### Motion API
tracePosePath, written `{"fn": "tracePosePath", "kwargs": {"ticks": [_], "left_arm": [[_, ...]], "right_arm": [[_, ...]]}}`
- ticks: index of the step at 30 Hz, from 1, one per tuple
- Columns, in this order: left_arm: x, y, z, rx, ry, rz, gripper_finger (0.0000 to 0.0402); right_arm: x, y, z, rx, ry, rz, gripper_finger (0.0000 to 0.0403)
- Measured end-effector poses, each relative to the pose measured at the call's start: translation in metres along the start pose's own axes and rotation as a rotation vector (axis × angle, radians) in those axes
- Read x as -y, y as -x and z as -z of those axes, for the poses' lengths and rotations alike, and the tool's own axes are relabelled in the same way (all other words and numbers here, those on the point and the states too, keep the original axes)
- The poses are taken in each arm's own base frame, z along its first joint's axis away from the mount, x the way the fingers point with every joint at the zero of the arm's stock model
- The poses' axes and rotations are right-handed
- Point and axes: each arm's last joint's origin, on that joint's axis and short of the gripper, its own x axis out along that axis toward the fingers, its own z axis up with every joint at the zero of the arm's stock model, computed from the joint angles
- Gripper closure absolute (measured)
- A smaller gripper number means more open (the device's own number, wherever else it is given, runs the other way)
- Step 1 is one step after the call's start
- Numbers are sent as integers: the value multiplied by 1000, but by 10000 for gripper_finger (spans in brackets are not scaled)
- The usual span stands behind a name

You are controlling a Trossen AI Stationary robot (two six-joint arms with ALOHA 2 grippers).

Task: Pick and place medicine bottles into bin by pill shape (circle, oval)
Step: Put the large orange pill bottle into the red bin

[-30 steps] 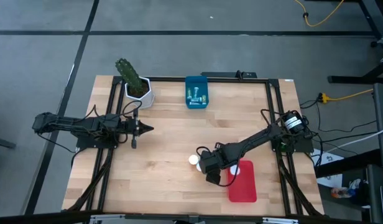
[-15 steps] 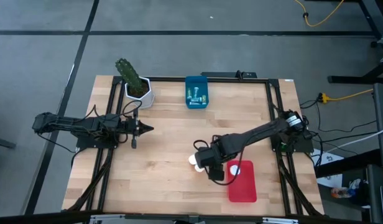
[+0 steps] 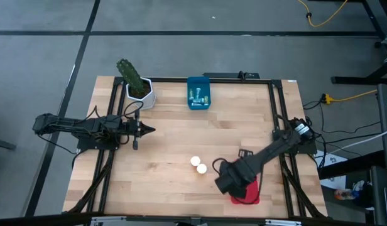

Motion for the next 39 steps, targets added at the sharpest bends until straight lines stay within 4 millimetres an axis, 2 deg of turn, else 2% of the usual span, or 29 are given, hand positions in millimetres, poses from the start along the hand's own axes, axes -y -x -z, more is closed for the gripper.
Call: {"fn": "tracePosePath", "kwargs": {"ticks": [7, 11, 14, 18, 28, 34, 39], "left_arm": [[0, 0, 0, 0, 0, 0, 401], [0, 0, 0, 1, 0, 0, 401], [0, 0, 0, 0, 0, 0, 401], [0, 0, 0, 0, 0, 0, 401], [0, 0, 0, 0, -1, 0, 401], [0, 0, 0, 0, -2, 0, 401], [0, 0, 0, 0, -2, 0, 401]], "right_arm": [[-20, -2, 17, 19, 13, -37, 222], [-22, -19, 19, -47, 4, -61, 222], [-25, -36, 15, -104, 3, -135, 222], [-23, -48, 9, -112, 33, -173, 222], [-21, -61, -2, -112, 67, -255, 221], [-21, -61, -3, -91, 126, -258, 212], [-21, -61, -4, -87, 88, -253, 210]]}}
